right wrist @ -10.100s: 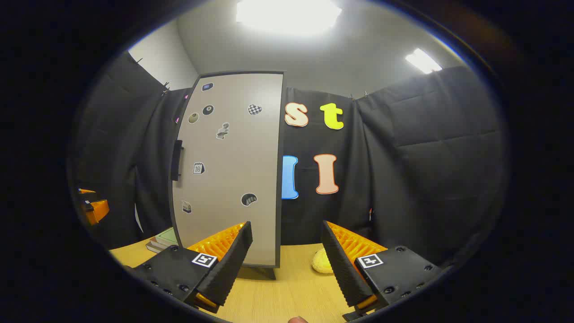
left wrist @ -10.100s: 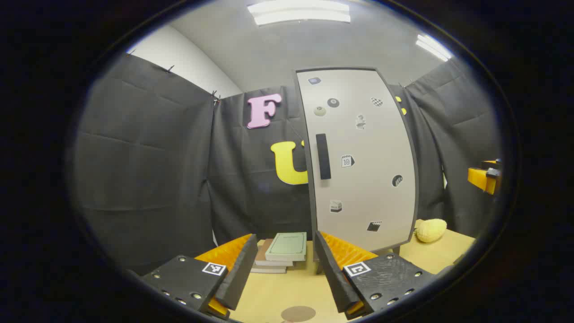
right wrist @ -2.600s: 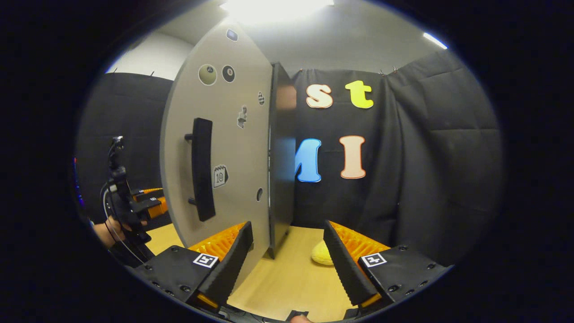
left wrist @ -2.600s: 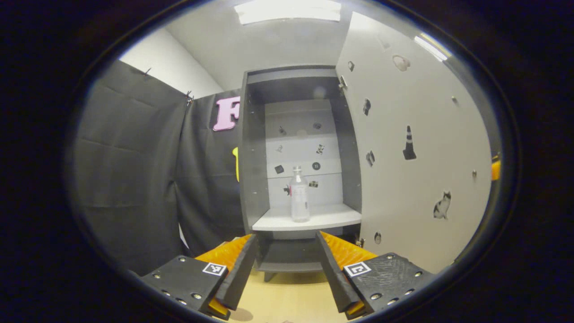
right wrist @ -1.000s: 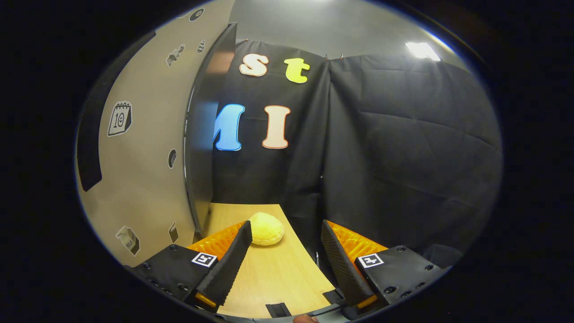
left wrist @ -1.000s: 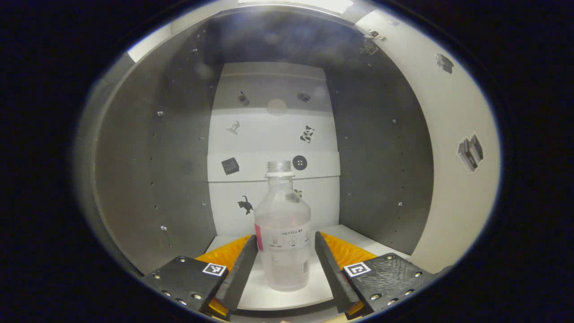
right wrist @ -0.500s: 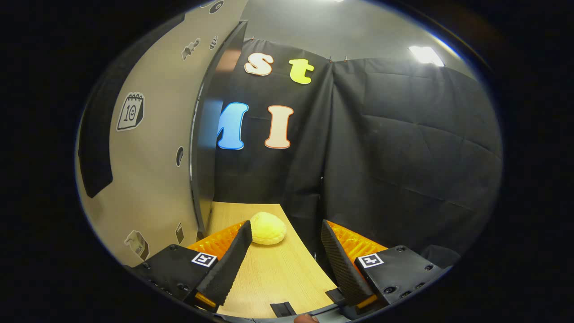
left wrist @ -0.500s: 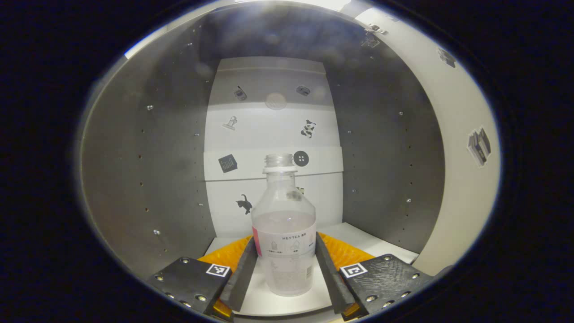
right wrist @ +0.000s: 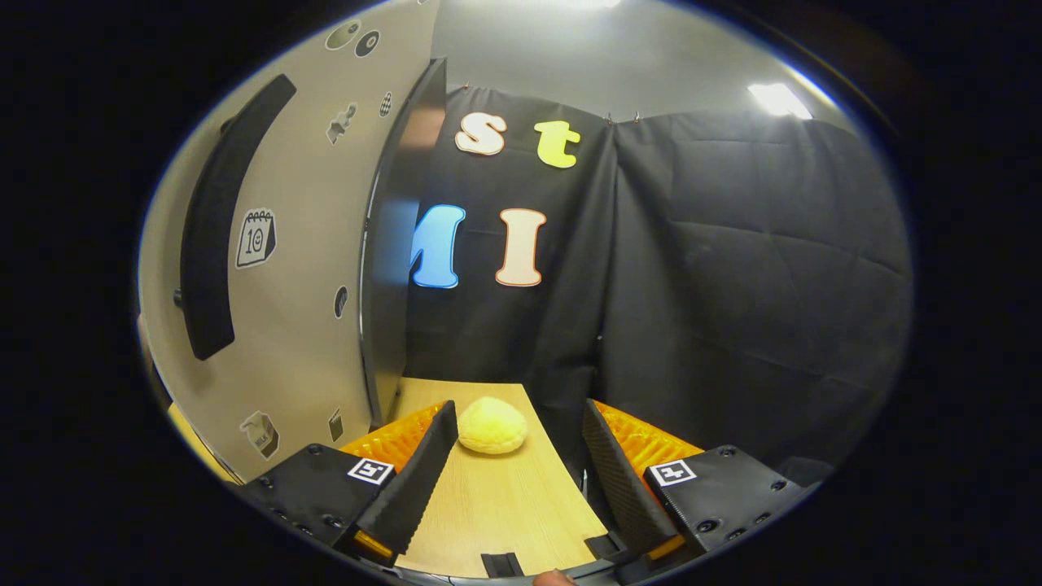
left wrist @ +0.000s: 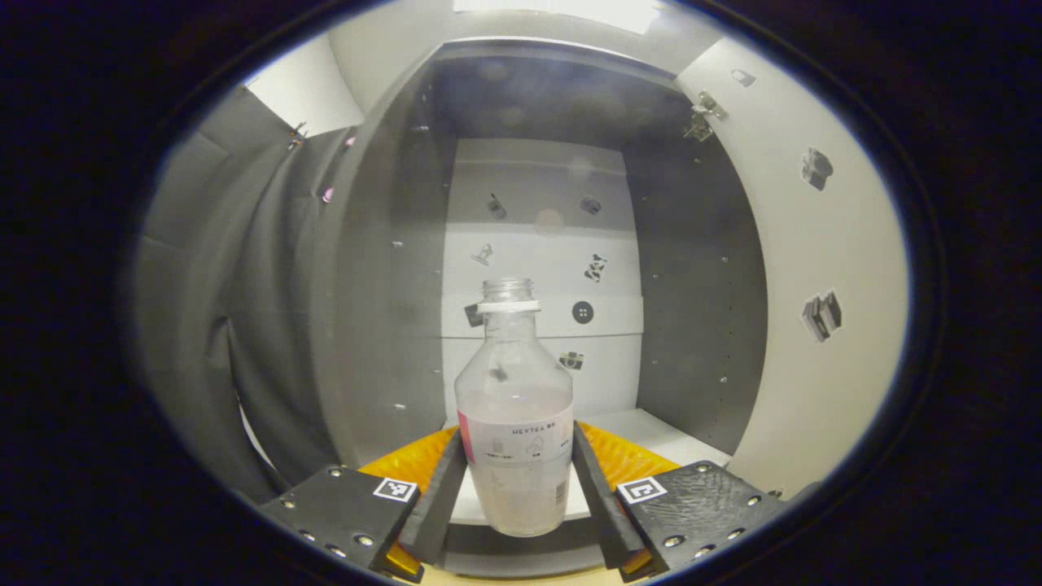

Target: Open the cabinet door with the right hand, grasp the bottle in the cabinet with the left hand and place it on the coaster, then close the cabinet door with the right hand.

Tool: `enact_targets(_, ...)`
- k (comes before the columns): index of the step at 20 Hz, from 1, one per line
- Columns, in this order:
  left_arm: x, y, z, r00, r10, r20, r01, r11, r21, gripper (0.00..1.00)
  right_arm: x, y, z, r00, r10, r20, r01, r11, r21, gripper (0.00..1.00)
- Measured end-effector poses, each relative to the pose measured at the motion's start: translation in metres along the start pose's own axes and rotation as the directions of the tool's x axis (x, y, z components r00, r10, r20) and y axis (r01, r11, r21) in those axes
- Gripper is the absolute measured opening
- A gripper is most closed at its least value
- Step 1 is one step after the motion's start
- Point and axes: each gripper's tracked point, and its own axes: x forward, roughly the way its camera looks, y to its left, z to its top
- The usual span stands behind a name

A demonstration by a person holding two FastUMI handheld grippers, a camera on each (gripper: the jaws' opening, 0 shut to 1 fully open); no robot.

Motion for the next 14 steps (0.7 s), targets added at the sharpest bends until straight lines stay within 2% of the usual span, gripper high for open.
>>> enact_targets(2, -0.022, 0.013, 0.001, 1.000, 0.031, 0.000, -0.031, 1.000, 0.003, 0.74, -0.001, 0.001, 0.003, 0.999, 0.030, 0.016, -0.030, 0.999, 0.020, 0.98)
enact_targets(14, -0.151, 0.071, -0.023, 0.981, 0.193, 0.016, -0.194, 0.981, 0.024, 0.71, -0.010, 0.004, 0.014, 0.985, 0.159, 0.070, -0.162, 0.986, 0.039, 0.98)
